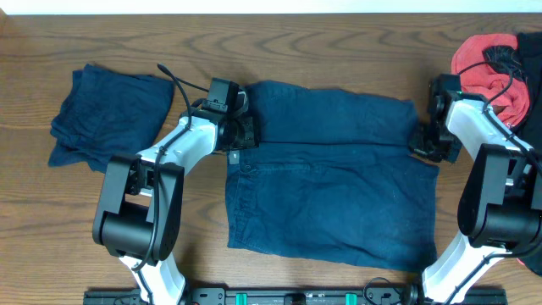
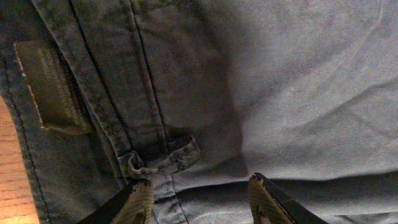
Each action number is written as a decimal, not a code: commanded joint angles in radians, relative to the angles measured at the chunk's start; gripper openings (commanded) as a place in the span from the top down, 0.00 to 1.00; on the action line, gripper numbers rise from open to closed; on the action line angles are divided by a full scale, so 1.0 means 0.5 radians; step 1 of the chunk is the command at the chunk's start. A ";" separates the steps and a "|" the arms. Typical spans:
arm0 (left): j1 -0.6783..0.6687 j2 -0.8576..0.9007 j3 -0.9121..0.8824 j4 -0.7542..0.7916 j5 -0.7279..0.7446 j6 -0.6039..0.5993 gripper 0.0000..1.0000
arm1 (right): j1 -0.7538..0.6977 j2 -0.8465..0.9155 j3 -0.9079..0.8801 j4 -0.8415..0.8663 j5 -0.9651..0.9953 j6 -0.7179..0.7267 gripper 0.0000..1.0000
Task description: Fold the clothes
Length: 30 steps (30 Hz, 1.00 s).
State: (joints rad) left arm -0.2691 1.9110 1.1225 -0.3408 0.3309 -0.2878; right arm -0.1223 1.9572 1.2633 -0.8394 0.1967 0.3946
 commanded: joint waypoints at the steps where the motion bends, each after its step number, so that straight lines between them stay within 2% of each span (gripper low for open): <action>1: 0.021 0.099 -0.095 -0.095 -0.110 -0.004 0.48 | -0.008 -0.059 0.172 0.034 -0.021 -0.067 0.93; 5: 0.021 0.099 -0.095 -0.095 -0.110 -0.005 0.48 | -0.006 -0.098 0.439 0.089 -0.151 -0.166 0.90; 8: 0.021 0.099 -0.095 -0.095 -0.110 -0.005 0.48 | 0.008 -0.096 0.574 0.219 -0.653 -0.506 0.87; 11: 0.021 0.099 -0.095 -0.095 -0.110 -0.004 0.48 | 0.042 -0.089 0.580 0.240 -0.882 -0.607 0.85; 20: 0.021 0.099 -0.095 -0.094 -0.110 -0.004 0.48 | 0.208 0.189 0.455 0.198 -0.877 -0.615 0.87; 30: 0.021 0.099 -0.095 -0.083 -0.111 -0.004 0.48 | 0.322 0.540 0.454 0.458 -0.661 -0.511 0.88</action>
State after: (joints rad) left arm -0.2684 1.9091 1.1225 -0.3458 0.3298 -0.2878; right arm 0.0246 2.1601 1.5063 -0.6308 -0.1898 0.1177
